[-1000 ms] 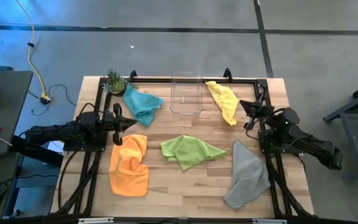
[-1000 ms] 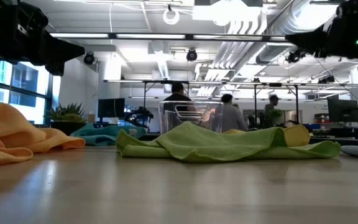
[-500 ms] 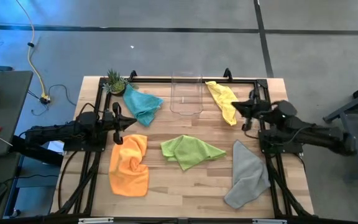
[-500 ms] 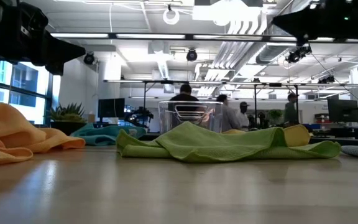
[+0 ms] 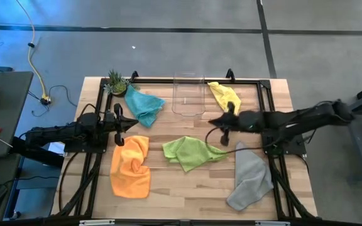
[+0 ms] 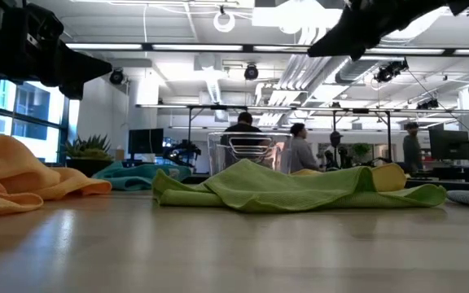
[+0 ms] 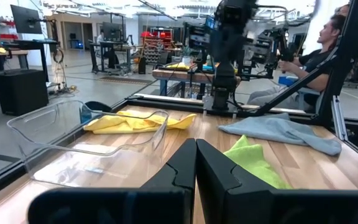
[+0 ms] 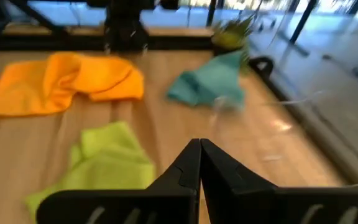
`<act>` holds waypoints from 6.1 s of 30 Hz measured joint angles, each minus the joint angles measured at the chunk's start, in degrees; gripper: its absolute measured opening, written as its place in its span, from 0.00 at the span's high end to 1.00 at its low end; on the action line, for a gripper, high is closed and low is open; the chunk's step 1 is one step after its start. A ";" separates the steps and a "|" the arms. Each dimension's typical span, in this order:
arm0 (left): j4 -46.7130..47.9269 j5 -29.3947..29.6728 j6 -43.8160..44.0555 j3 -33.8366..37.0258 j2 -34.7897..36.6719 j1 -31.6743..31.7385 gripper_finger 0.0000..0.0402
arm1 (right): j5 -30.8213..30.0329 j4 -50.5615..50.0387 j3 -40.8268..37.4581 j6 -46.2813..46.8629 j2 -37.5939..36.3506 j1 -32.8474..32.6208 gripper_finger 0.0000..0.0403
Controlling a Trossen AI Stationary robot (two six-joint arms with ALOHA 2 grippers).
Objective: Fold microfiber towels
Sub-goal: Fold the green microfiber cloth
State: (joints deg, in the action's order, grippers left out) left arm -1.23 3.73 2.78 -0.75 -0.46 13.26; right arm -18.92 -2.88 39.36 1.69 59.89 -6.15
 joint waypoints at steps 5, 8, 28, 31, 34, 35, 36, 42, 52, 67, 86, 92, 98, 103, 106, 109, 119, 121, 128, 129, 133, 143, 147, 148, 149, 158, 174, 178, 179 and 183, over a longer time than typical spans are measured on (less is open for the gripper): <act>0.15 -0.02 -0.41 0.00 0.01 0.00 1.00 | -2.70 -6.00 6.32 6.26 10.60 -5.93 1.00; 0.17 -0.02 -0.54 0.00 0.01 0.00 1.00 | -2.89 -10.50 11.13 9.69 17.54 -8.39 1.00; 0.35 -0.09 -1.50 0.00 0.01 0.00 1.00 | 1.61 -31.02 47.37 17.99 57.93 -20.30 0.63; 0.35 -0.09 -1.50 0.02 0.01 0.00 1.00 | 2.01 -34.41 50.96 19.11 61.85 -20.26 0.60; 0.35 -0.37 -1.43 0.01 0.00 0.00 1.00 | 2.23 -36.95 53.49 19.29 64.94 -20.11 0.61; 0.37 -0.68 -1.27 0.00 -0.01 0.00 1.00 | 2.23 -37.59 54.10 19.28 65.70 -20.10 0.63; 0.45 -1.13 -0.93 0.00 0.01 0.00 1.00 | 2.18 -37.93 54.74 19.33 66.42 -20.00 0.64; 0.66 -2.08 0.01 0.02 -0.01 -0.02 1.00 | 2.14 -39.73 55.82 23.68 68.23 -18.87 0.79; 0.68 -2.05 0.03 0.00 -0.01 -0.04 1.00 | -3.60 -44.23 55.31 22.65 67.86 -18.18 0.98; 0.17 -4.48 0.05 0.02 -0.01 -0.04 1.00 | -3.77 -47.44 55.38 26.56 54.80 -18.23 1.00; -0.15 -7.68 0.03 0.02 -6.75 -9.31 0.88 | -7.50 -50.37 55.40 29.51 46.48 -17.18 1.00; -0.45 -1.62 -1.97 0.02 -12.61 -11.85 0.81 | -7.33 -50.70 55.40 29.13 46.48 -16.29 1.00; -3.05 -0.92 -2.74 0.02 -13.47 -11.98 0.81 | -8.71 -58.32 62.15 30.28 46.59 -16.35 1.00; -3.78 -0.92 -3.01 0.02 -13.47 -11.96 0.84 | -9.94 -65.15 73.11 32.90 46.48 -16.32 1.00; -3.78 -0.92 -2.31 0.01 -13.47 -11.98 0.86 | -10.53 -69.10 77.90 36.83 46.43 -16.19 1.00; -3.78 -0.93 -2.02 0.02 -13.47 -11.98 0.88 | -11.37 -74.79 78.88 41.76 46.42 -15.24 1.00; -3.86 -1.11 -1.90 0.02 -13.47 -11.98 0.92 | -8.75 -81.45 61.73 53.80 46.54 -8.69 1.00; -3.85 -1.11 -1.57 0.00 -13.47 -11.98 0.93 | -8.11 -80.44 57.84 53.79 46.54 -7.74 1.00; -3.80 -1.11 -1.34 0.01 -13.47 -11.98 0.94 | -6.02 -79.61 49.46 51.99 46.56 -4.47 0.96; -3.77 -1.11 -1.08 0.02 -13.47 -11.98 0.94 | -6.04 -79.63 49.09 51.90 46.57 -4.00 0.93; -3.74 -1.11 -0.34 0.00 -13.47 -11.98 0.94 | -6.35 -82.94 50.62 50.71 46.63 -2.52 0.77; -5.76 -3.48 1.04 0.02 -17.67 -14.13 0.98 | -5.39 -68.28 48.91 34.33 37.88 -8.80 0.72; -9.83 -1.89 0.60 0.02 -23.38 -16.59 1.00 | -4.46 -49.66 35.67 31.65 32.09 -11.36 0.95; -11.04 -1.71 0.56 -0.01 -25.10 -17.12 1.00 | -4.15 -44.65 32.33 31.34 30.95 -11.71 0.97; -12.12 -1.45 0.62 -0.24 -26.98 -17.62 0.99 | -3.30 -39.68 29.20 31.28 30.12 -11.96 0.97; -15.82 4.39 1.52 -7.90 -47.04 -21.31 0.90 | -3.48 -18.00 16.70 29.07 27.53 -11.84 0.98; -19.63 2.97 1.56 -26.33 -82.33 -21.59 0.65 | -5.04 -16.71 17.13 22.19 27.44 -12.25 1.00; -19.59 2.95 1.56 -30.46 -89.52 -21.61 0.65 | -5.09 -16.64 17.11 21.55 27.44 -12.28 1.00; -19.62 2.94 1.56 -31.44 -91.04 -21.62 0.64 | -5.10 -16.63 17.10 21.30 27.44 -12.28 1.00; -19.56 2.91 1.56 -33.98 -95.64 -21.62 0.65 | -5.26 -16.56 17.09 20.35 27.44 -12.26 1.00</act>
State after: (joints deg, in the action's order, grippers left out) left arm -20.80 6.63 4.34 -34.73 -96.10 -8.36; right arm -24.18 -19.44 56.45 22.04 87.33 -18.41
